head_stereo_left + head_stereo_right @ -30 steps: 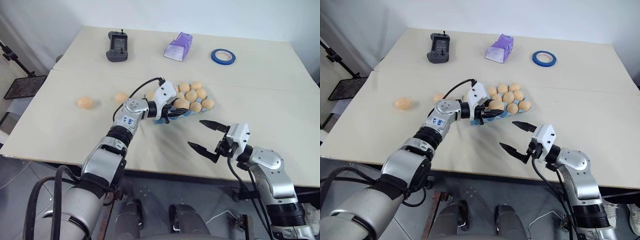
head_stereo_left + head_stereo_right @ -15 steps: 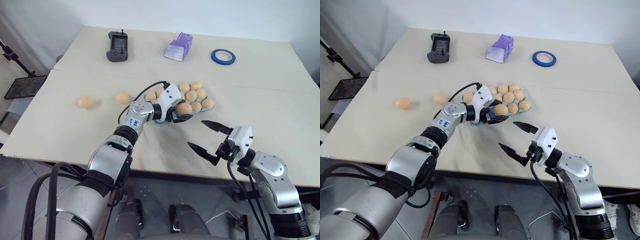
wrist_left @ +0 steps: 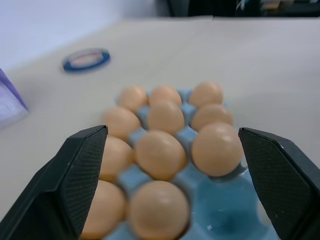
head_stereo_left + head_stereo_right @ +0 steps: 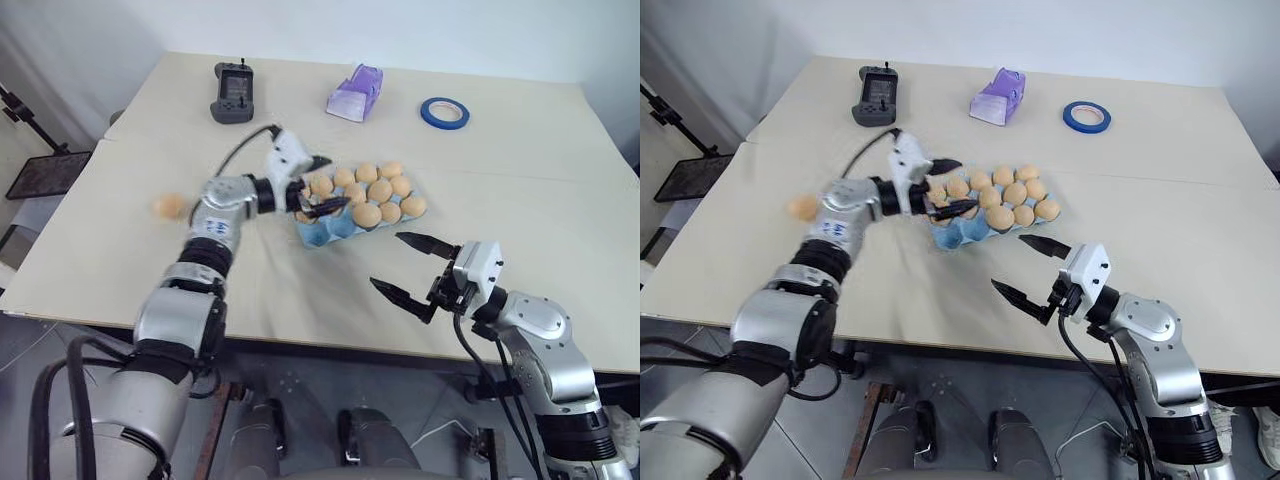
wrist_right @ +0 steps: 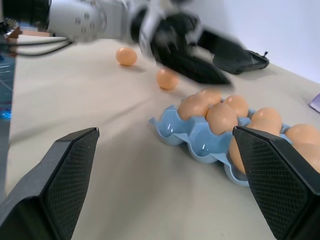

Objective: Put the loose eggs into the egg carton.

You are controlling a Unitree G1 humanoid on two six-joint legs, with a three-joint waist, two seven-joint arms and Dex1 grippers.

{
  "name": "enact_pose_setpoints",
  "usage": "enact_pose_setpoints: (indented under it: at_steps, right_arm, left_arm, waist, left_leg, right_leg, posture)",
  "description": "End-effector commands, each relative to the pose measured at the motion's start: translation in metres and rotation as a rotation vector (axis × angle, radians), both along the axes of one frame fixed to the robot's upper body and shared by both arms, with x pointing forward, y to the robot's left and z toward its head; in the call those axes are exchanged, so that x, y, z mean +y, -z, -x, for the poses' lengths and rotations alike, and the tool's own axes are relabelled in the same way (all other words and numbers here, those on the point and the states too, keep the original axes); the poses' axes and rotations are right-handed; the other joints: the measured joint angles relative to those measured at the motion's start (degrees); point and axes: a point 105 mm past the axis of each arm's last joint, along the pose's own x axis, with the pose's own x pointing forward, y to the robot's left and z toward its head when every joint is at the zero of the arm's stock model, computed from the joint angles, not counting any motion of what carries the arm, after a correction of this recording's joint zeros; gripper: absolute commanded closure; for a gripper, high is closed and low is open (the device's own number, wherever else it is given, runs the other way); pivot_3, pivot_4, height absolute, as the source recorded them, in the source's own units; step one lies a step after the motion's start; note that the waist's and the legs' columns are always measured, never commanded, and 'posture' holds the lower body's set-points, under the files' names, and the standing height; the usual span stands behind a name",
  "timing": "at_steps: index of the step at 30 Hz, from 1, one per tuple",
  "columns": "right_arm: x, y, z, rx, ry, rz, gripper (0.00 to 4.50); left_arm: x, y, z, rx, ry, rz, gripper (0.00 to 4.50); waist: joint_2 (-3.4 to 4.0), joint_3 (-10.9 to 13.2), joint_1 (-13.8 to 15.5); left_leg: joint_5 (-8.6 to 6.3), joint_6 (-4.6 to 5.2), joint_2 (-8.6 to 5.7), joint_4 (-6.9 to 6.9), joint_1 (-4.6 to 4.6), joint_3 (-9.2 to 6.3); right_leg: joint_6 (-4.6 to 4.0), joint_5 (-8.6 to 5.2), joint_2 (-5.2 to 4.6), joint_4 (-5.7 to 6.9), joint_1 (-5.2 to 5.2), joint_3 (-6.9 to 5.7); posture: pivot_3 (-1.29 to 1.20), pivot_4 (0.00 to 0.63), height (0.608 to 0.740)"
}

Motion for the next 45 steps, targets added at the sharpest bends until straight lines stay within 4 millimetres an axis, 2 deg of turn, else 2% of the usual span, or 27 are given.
enact_pose_setpoints:
  at_steps: [1,3,6,9,14,17,20,25,30,32,34,37,42,45]
  right_arm:
    - [-0.002,-0.005,-0.001,-0.026,-0.032,0.004,0.00]
    - [-0.003,-0.003,-0.003,-0.024,-0.045,0.011,0.00]
    - [-0.006,0.001,-0.006,-0.023,-0.059,0.014,0.00]
    - [-0.008,0.003,-0.009,-0.024,-0.073,0.015,0.00]
    - [-0.006,0.007,-0.016,-0.026,-0.108,0.013,0.00]
    - [-0.006,0.010,-0.021,-0.025,-0.130,0.013,0.00]
    - [-0.007,0.010,-0.025,-0.022,-0.137,0.019,0.00]
    - [-0.007,0.009,-0.028,-0.016,-0.128,0.011,0.00]
    - [-0.007,0.003,-0.034,-0.025,-0.088,-0.023,0.00]
    - [-0.005,0.003,-0.034,-0.026,-0.090,-0.020,0.00]
    - [-0.003,0.002,-0.033,-0.033,-0.082,-0.025,0.00]
    - [0.000,0.001,-0.030,-0.039,-0.073,-0.030,0.00]
    - [0.000,0.000,-0.026,-0.039,-0.051,-0.040,0.00]
    - [-0.001,0.000,-0.026,-0.038,-0.036,-0.045,0.00]
  left_arm:
    - [0.044,-0.005,0.019,-0.041,-0.003,0.015,0.03]
    - [0.083,-0.001,0.038,-0.051,-0.060,0.006,0.03]
    - [0.116,0.009,0.069,-0.039,-0.149,-0.016,0.03]
    - [0.131,0.019,0.089,-0.024,-0.223,-0.022,0.03]
    - [0.155,0.049,0.122,0.051,-0.367,-0.029,0.03]
    - [0.165,0.056,0.132,0.060,-0.459,0.008,0.03]
    - [0.165,0.054,0.130,0.077,-0.490,0.052,0.03]
    - [0.158,0.047,0.110,0.062,-0.562,0.121,0.03]
    - [0.144,0.045,0.063,0.104,-0.630,0.185,0.03]
    - [0.142,0.047,0.051,0.114,-0.652,0.175,0.03]
    - [0.132,0.042,0.024,0.113,-0.662,0.203,0.03]
    - [0.124,0.040,-0.006,0.121,-0.688,0.190,0.03]
    - [0.117,0.038,-0.033,0.150,-0.731,0.196,0.03]
    - [0.109,0.045,-0.039,0.194,-0.726,0.178,0.03]
  waist:
    - [0.00,0.0,-0.3]
    - [0.00,0.0,-1.0]
    - [-0.03,0.0,-1.1]
    - [-0.02,0.0,-0.3]
    - [-0.01,0.0,-0.8]
    - [-0.01,0.0,-1.1]
    - [-0.01,0.0,-0.9]
    - [0.02,0.0,-0.9]
    - [0.01,0.0,-0.8]
    - [0.01,0.0,-0.8]
    - [0.00,0.0,-0.8]
    - [-0.01,0.0,-0.6]
    - [-0.02,0.0,-0.8]
    - [-0.02,0.0,-0.8]
  left_leg:
    - [0.01,-0.01,0.01,-0.01,0.02,0.01]
    - [0.03,-0.03,0.04,-0.01,0.03,0.01]
    - [0.05,-0.04,0.11,-0.02,0.04,0.00]
    - [0.06,-0.05,0.06,0.02,0.05,-0.11]
    - [-0.02,-0.19,-0.03,0.00,0.14,-0.07]
    - [-0.02,-0.19,-0.05,-0.25,0.10,0.05]
    - [-0.02,-0.20,-0.05,-0.46,0.11,0.06]
    - [0.04,-0.28,-0.04,-0.56,0.10,0.02]
    - [0.08,-0.28,-0.03,-0.50,0.07,0.02]
    - [0.10,-0.28,-0.02,-0.42,0.08,0.03]
    - [0.10,-0.28,-0.02,-0.39,0.08,0.06]
    - [0.13,-0.27,0.02,-0.18,0.03,-0.02]
    - [0.10,-0.23,0.00,-0.10,0.01,0.07]
    - [0.19,-0.09,0.00,-0.10,-0.01,0.07]
  right_leg:
    - [-0.01,-0.01,0.00,0.04,0.00,0.02]
    - [-0.03,-0.02,0.01,0.09,0.00,0.02]
    - [-0.04,-0.03,0.02,0.14,-0.01,0.04]
    - [-0.05,-0.03,-0.10,0.18,0.06,-0.07]
    - [-0.25,0.01,-0.38,0.05,0.19,-0.05]
    - [-0.52,-0.01,-0.51,-0.14,0.12,-0.04]
    - [-0.54,0.01,-0.54,-0.17,0.04,-0.12]
    - [-0.37,0.09,-0.53,-0.18,0.01,-0.20]
    - [-0.29,0.07,-0.40,-0.18,0.02,-0.22]
    - [-0.24,0.09,-0.33,-0.15,0.03,-0.21]
    - [-0.21,0.09,-0.32,-0.12,0.03,-0.18]
    - [-0.18,0.09,-0.21,0.01,0.01,-0.25]
    - [-0.08,0.11,-0.24,0.04,0.02,-0.19]
    - [-0.03,0.08,-0.20,0.05,-0.03,-0.20]
  posture:
    - [0.00,0.150,0.740]
    - [0.00,0.150,0.740]
    - [0.00,0.150,0.740]
    - [0.00,0.150,0.740]
    - [0.00,0.150,0.740]
    - [0.00,0.150,0.740]
    - [0.00,0.150,0.740]
    - [0.00,0.150,0.740]
    - [0.00,0.150,0.740]
    - [0.00,0.150,0.740]
    - [0.00,0.150,0.740]
    - [0.00,0.150,0.740]
    - [0.00,0.150,0.740]
    - [0.00,0.150,0.740]
